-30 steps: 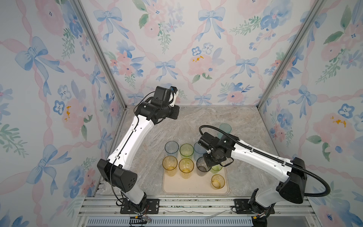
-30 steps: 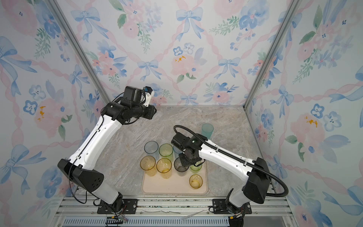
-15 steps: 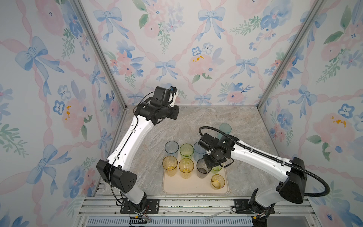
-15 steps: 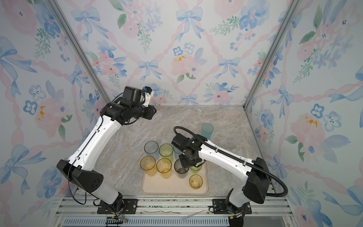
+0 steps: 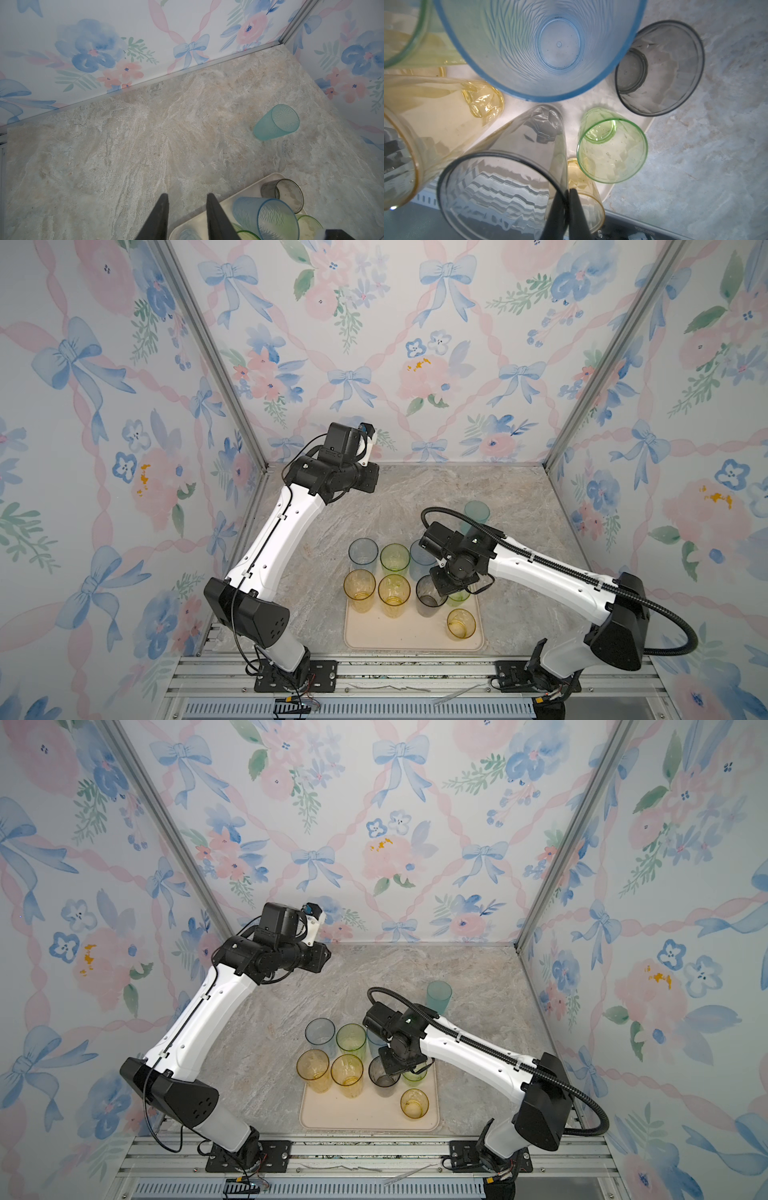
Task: Place the glasses into the tray
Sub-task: Move the glass to the tray.
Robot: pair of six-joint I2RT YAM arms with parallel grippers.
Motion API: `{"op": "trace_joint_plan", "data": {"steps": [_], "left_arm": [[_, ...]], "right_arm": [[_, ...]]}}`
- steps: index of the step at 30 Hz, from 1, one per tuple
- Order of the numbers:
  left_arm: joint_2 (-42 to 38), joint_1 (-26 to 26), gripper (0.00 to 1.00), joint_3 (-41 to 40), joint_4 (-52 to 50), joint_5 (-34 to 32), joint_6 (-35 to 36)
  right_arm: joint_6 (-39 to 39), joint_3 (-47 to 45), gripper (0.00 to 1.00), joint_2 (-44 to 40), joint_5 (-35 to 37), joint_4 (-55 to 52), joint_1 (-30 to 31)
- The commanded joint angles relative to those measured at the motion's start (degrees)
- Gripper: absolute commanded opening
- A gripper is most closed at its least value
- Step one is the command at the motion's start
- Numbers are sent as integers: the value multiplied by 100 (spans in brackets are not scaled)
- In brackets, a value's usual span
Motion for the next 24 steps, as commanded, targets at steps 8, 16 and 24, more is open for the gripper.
{"op": "trace_joint_plan", "data": {"steps": [8, 16, 24], "left_arm": [[-176, 66, 34, -87, 46, 73, 131], [-159, 63, 34, -91, 47, 101, 131], [-141, 67, 34, -109, 64, 77, 130]], "right_arm": [[60, 75, 21, -150, 141, -58, 14], [120, 108, 35, -353, 151, -52, 6], [152, 357, 41, -894, 146, -10, -239]]}}
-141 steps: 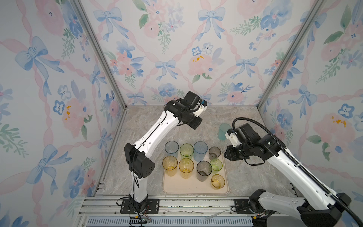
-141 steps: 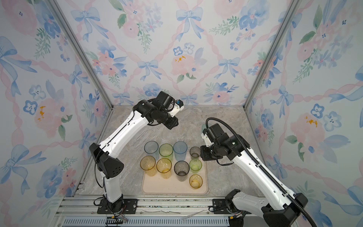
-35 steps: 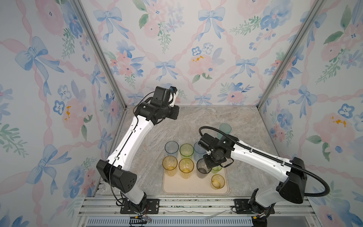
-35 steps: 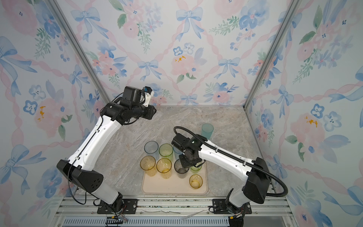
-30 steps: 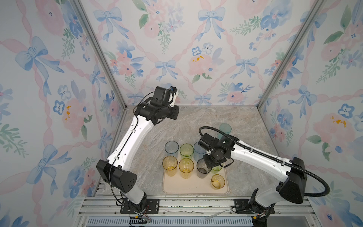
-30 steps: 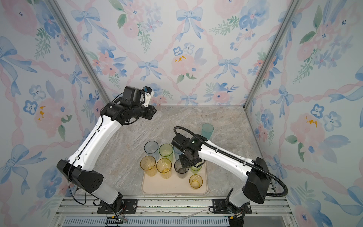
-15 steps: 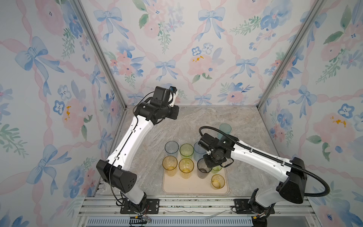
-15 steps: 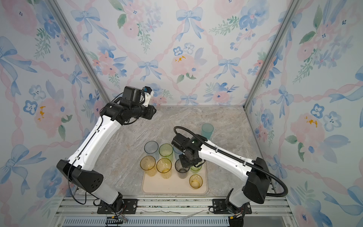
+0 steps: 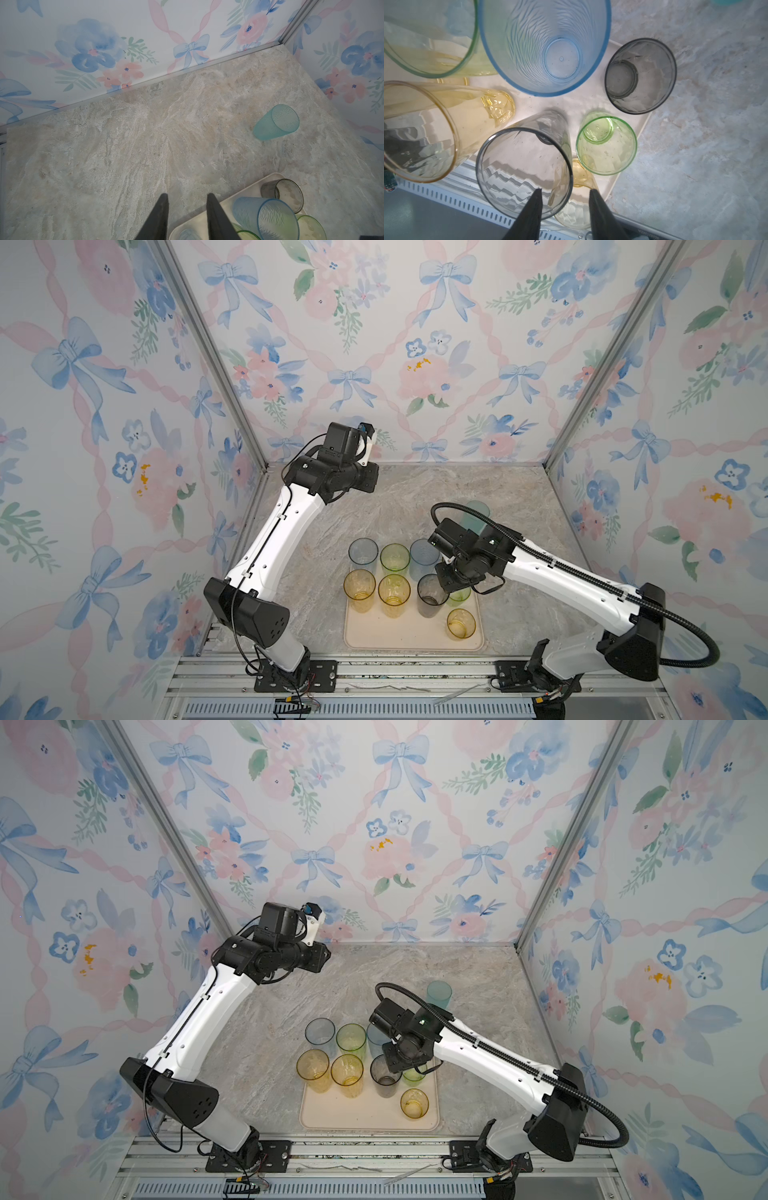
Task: Place the glasses into the tray
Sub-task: Move the glass to the tray, then pick up the glass from the top-right of the table.
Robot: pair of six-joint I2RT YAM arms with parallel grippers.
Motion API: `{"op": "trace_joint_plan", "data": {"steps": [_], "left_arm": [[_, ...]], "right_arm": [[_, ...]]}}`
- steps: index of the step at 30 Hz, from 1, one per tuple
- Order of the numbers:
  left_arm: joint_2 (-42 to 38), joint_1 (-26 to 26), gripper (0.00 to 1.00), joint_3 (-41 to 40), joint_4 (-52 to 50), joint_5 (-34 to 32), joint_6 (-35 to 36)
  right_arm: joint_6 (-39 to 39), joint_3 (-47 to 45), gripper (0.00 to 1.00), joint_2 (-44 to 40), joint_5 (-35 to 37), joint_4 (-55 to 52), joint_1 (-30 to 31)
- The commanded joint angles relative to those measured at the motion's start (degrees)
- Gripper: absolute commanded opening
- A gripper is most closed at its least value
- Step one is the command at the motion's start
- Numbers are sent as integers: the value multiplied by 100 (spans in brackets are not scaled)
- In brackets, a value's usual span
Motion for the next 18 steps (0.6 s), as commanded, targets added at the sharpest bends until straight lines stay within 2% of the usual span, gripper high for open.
{"op": "trace_joint_plan", "data": {"steps": [1, 4, 10, 14, 18], "left_arm": [[-139, 47, 34, -116, 73, 54, 129], [-122, 51, 34, -190, 141, 111, 129], [-3, 11, 34, -590, 495, 285, -54], [262, -117, 33, -607, 565, 93, 26], [538, -177, 34, -557, 579, 56, 135]], "right_arm": [[27, 339, 42, -404, 92, -51, -231], [-159, 592, 42, -731, 97, -149, -777], [-817, 1248, 42, -805, -13, -400, -2542], [-1246, 1847, 42, -143, 28, -431, -3467], [-1527, 2545, 38, 908, 194, -391, -3950]]}}
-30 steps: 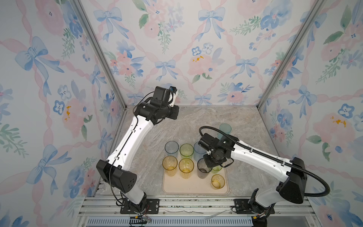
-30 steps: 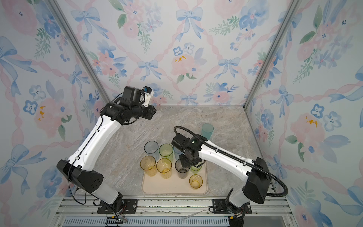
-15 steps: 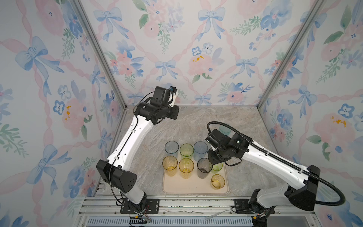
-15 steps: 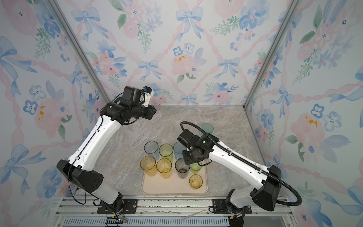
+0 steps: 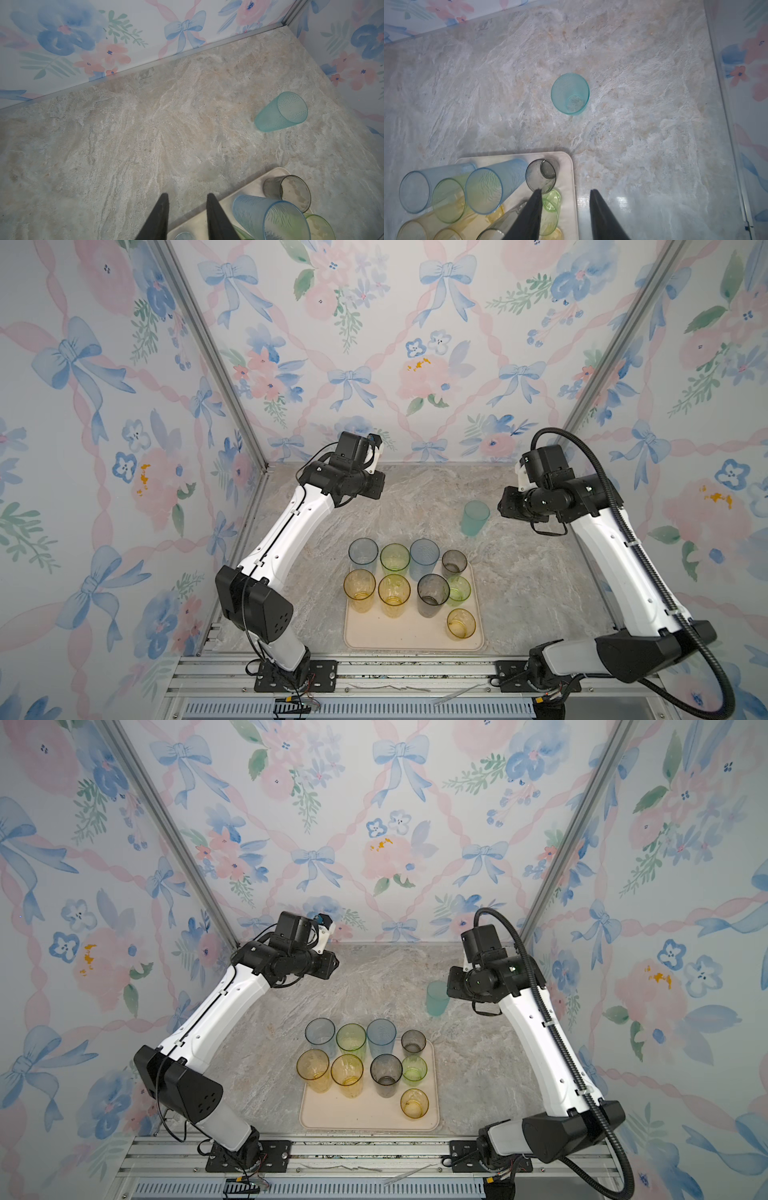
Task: Place the glasses into the tray
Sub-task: Pick up the glass from the top-right of the table.
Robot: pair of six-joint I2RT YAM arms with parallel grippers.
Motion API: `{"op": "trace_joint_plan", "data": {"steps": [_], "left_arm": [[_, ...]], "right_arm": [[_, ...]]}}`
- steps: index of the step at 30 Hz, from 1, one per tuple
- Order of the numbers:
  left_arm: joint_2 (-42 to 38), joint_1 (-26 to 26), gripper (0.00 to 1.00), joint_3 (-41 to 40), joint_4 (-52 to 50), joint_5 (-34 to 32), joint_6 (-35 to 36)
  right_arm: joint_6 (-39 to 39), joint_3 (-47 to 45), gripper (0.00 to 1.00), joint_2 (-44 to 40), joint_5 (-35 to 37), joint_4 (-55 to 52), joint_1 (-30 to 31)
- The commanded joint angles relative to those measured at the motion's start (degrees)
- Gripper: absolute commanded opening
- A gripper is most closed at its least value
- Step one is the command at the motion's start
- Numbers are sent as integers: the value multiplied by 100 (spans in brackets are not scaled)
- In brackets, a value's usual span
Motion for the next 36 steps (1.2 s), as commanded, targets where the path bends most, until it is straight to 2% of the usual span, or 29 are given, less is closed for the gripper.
{"op": "trace_joint_plan", "data": {"steps": [1, 8, 14, 20, 28, 36], "left_arm": [[278, -43, 34, 28, 99, -53, 161], [578, -84, 33, 61, 249, 2, 172], [747, -124, 33, 244, 269, -118, -27], [878, -133, 33, 381, 268, -263, -84], [1004, -132, 33, 522, 264, -330, -100], [1072, -108, 33, 565, 267, -358, -48]], "right_arm": [[-432, 444, 38, 849, 139, -111, -276], [-747, 1558, 30, 2507, 417, -390, -520], [-942, 1783, 30, 3084, 274, -439, -689], [-1050, 1738, 30, 3452, 77, -366, -778], [-1033, 1659, 29, 3557, -341, -175, -804], [-1015, 1456, 29, 3607, -464, -49, -800]]}}
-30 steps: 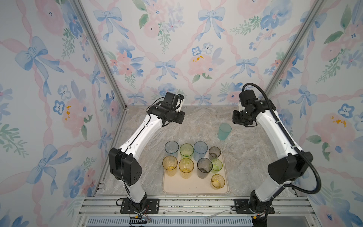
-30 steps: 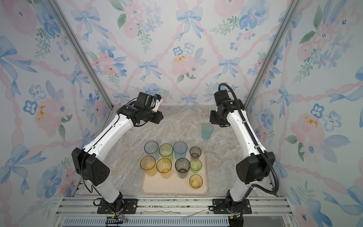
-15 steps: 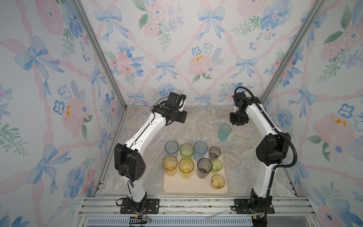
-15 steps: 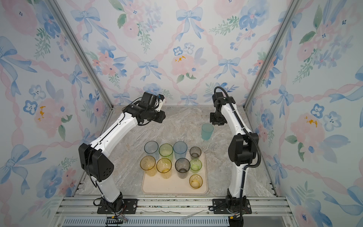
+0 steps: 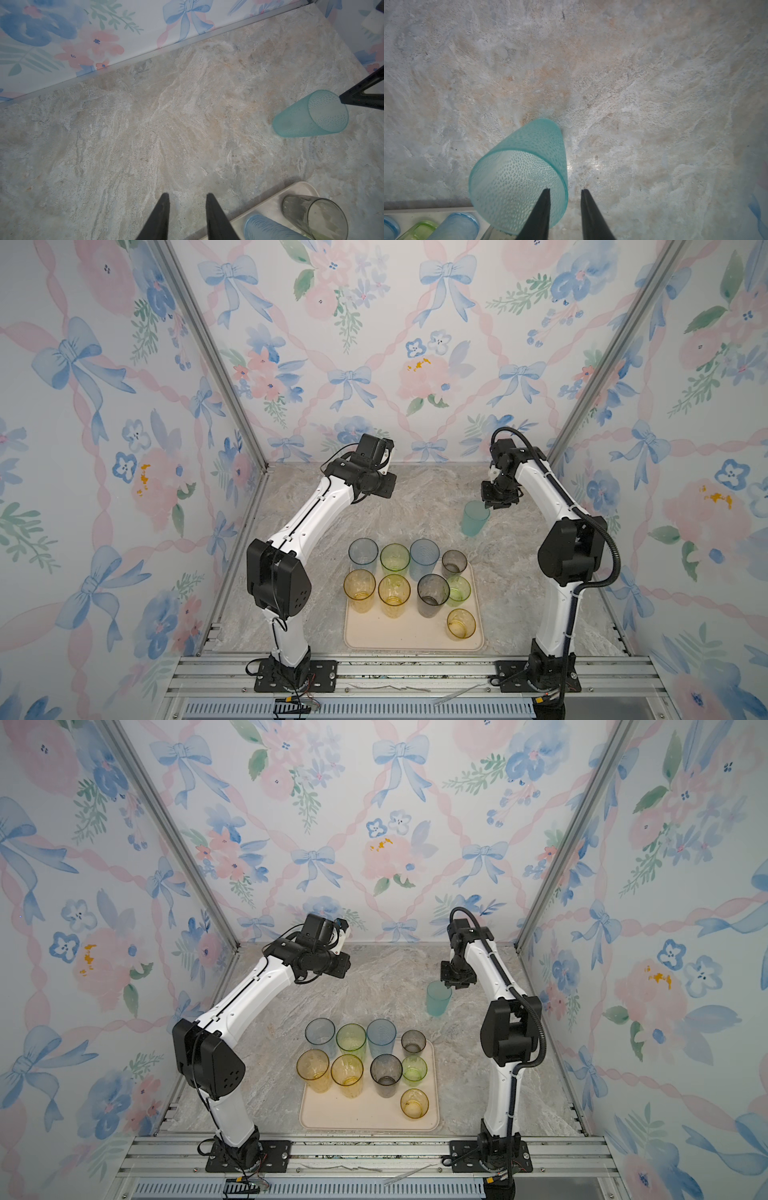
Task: Place the glasses into the tray
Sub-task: Pick up the glass from the top-right of the table.
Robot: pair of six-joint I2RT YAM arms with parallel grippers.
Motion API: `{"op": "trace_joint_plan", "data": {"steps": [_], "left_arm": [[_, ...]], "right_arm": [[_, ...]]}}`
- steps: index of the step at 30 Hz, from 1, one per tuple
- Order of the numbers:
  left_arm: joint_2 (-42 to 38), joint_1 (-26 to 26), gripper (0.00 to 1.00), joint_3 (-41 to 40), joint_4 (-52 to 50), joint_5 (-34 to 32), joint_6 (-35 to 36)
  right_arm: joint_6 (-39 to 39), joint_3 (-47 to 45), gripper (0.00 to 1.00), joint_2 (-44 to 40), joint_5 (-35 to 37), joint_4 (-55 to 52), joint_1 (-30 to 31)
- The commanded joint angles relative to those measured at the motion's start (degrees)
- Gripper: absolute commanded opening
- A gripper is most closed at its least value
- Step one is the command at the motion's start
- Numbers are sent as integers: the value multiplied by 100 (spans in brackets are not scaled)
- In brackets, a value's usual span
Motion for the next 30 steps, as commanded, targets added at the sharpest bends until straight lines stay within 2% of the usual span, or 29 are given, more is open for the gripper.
{"op": "trace_joint_plan", "data": {"steps": [1, 21, 30], "left_arm": [[141, 6, 33, 166, 17, -60, -18], [264, 146, 32, 263, 13, -17, 52], [318, 191, 33, 281, 11, 18, 89]], "right_arm": [[-21, -93, 28, 95, -141, 25, -45], [4, 139, 17, 533, -97, -9, -42], [1, 223, 0, 566, -71, -62, -41]]}}
